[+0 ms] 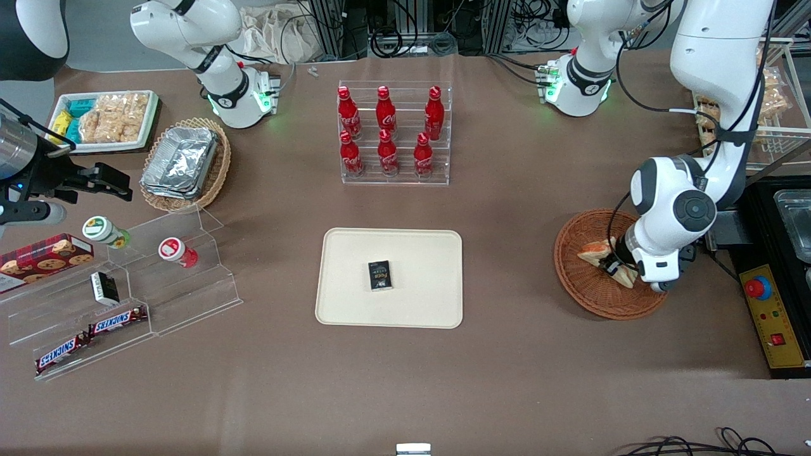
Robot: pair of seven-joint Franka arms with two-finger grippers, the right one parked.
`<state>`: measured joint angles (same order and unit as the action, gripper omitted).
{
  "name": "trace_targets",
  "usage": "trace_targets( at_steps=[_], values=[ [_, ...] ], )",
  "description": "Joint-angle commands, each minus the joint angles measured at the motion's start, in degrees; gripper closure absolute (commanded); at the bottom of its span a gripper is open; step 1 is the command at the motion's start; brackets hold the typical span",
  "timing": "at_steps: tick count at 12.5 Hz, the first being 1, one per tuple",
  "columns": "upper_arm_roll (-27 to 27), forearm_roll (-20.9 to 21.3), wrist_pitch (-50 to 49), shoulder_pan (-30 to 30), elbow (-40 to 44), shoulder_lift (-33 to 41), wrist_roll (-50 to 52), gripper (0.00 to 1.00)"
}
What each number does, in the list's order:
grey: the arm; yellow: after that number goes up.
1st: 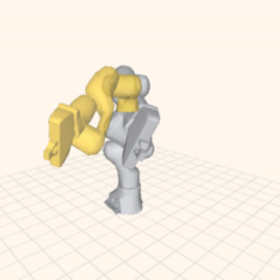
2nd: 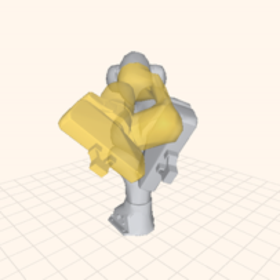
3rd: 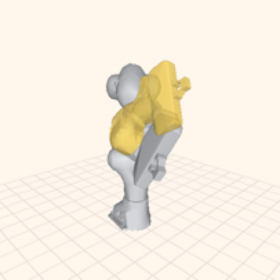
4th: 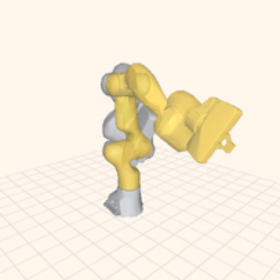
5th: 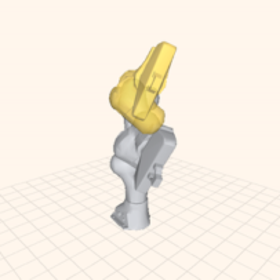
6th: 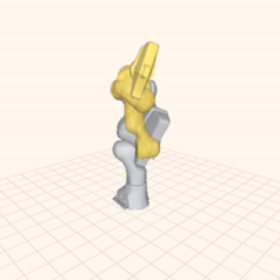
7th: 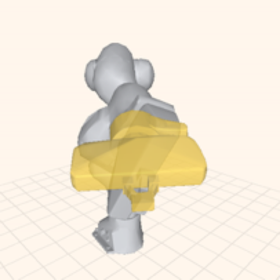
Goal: Place sandwich from basket to tray
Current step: 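Carry the sandwich with the left gripper over to the cream tray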
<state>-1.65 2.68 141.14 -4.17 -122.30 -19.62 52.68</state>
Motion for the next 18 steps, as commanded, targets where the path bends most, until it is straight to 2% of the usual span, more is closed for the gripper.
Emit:
trace_targets(
  at_steps=[1,5,7,10,11,14,16,18],
  values=[
    [0.33,2.32,-13.88,-0.31,8.17,3.09,1.38,1.0],
    [5.24,1.81,-47.37,-1.54,36.71,-0.14,-2.74,1.0],
    [11.46,2.07,-54.02,-1.54,46.85,-3.48,-4.77,1.0],
    [22.62,2.42,-53.6,-2.23,56.09,-10.59,-7.32,1.0],
    [23.96,2.42,-51.86,-4.07,57.42,-13.31,-7.41,1.0],
    [23.89,3.29,-44.2,-11.63,57.35,-22.01,-7.59,1.0],
    [23.89,8.81,-38.78,-14.18,57.35,-27.38,-9.25,1.0],
    [23.63,9.71,-30.6,-16.21,57.26,-31.78,-8.56,1.0]
  ],
)
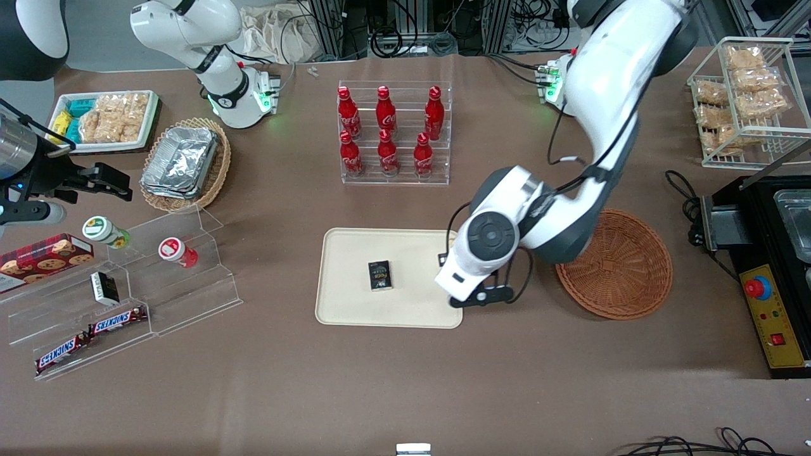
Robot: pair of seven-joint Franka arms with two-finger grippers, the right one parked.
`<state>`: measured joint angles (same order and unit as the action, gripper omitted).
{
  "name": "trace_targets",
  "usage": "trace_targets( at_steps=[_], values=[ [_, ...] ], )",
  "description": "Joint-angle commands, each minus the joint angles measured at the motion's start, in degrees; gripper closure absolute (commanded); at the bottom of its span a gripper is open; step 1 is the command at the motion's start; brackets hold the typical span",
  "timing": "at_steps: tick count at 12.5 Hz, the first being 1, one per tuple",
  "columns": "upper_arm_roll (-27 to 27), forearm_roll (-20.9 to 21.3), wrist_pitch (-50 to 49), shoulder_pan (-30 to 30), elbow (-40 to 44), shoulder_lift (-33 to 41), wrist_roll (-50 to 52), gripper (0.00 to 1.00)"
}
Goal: Place sandwich from basket to tray
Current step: 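Carry the sandwich with the left gripper over to the cream tray, then lower the sandwich onto the tray beside the black pack and release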
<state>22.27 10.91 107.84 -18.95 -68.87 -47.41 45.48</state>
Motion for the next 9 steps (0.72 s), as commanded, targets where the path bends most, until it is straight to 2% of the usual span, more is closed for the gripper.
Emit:
trace_targets(
  at_steps=[1,3,4,7,8,9],
  values=[
    [-0.21,1.49,2.73,-1.61,3.66,-4.52,-1.36,1.0],
    [-0.3,1.49,3.6,-2.23,3.57,-5.93,-1.36,0.97],
    [-0.3,1.57,4.39,-2.32,3.66,-6.81,-1.36,0.91],
    [-0.3,1.4,8.52,-2.32,3.57,-8.48,-1.27,0.34],
    [-0.21,1.4,8.62,-2.32,3.57,-8.48,-1.27,0.2],
    [-0.21,1.4,8.62,-2.32,3.57,-8.57,-1.36,0.01]
  ],
)
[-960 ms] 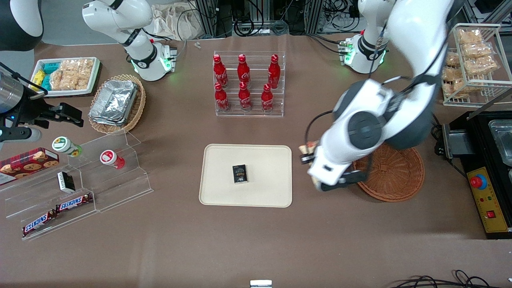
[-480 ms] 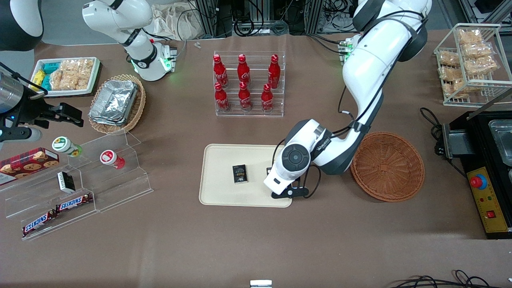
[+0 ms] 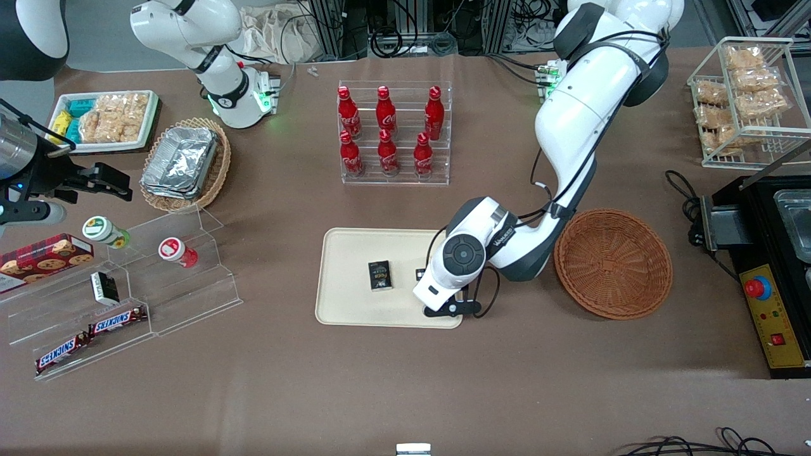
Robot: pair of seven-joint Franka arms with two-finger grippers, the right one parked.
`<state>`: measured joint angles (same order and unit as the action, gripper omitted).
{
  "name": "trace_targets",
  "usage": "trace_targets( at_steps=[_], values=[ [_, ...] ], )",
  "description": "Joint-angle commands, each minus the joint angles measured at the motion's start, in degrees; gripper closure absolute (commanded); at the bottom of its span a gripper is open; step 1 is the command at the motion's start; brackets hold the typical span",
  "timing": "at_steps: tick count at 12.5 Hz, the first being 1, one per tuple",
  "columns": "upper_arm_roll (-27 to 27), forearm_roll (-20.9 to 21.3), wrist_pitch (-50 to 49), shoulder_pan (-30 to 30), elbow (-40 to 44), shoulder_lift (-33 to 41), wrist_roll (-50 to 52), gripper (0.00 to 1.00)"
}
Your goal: Place sandwich from basket to tray
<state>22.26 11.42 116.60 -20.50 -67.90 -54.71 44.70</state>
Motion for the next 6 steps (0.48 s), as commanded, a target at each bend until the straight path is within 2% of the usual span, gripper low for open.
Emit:
trace_targets(
  at_steps=[1,4,6],
  values=[
    [-0.2,0.8,-0.15,-0.6,2.6,-1.11,-0.41,0.01],
    [-0.2,0.7,-0.49,0.02,2.69,0.47,-0.32,0.0],
    [-0.37,0.53,-1.45,0.37,2.6,4.76,-0.23,0.0]
  ],
)
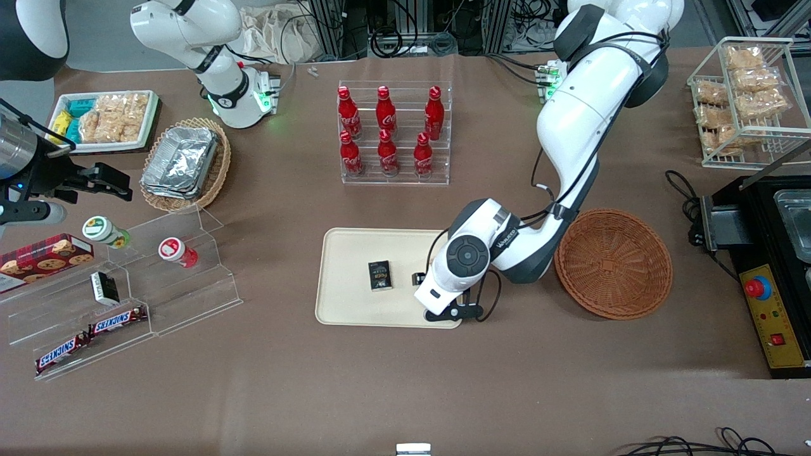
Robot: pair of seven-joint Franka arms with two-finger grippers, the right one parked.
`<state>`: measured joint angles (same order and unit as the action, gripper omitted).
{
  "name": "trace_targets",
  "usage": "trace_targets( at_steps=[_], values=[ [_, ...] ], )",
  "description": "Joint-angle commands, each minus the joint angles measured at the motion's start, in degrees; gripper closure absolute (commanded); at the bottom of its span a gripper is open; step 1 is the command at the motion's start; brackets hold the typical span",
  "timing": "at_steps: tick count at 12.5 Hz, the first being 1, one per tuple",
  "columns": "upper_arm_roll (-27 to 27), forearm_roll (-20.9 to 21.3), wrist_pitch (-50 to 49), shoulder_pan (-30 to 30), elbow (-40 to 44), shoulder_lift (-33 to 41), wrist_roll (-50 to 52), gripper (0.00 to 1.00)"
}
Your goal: Place sandwich from basket to tray
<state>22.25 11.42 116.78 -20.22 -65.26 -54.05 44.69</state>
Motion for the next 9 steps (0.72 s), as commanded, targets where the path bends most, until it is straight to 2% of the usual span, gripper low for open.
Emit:
trace_targets(
  at_steps=[1,3,4,6,9],
  values=[
    [-1.76,0.36,-4.51,0.09,-0.05,6.57,-0.04,0.0],
    [-5.8,0.27,-14.85,-0.09,-0.74,12.36,7.56,0.0],
    [-7.3,-0.08,-19.87,0.09,-1.45,15.61,8.22,0.0],
    [-12.03,-4.18,-20.28,0.18,-5.82,22.73,7.09,0.0],
    [-19.42,-9.65,-22.03,0.0,-14.78,33.1,-9.13,0.0]
  ],
)
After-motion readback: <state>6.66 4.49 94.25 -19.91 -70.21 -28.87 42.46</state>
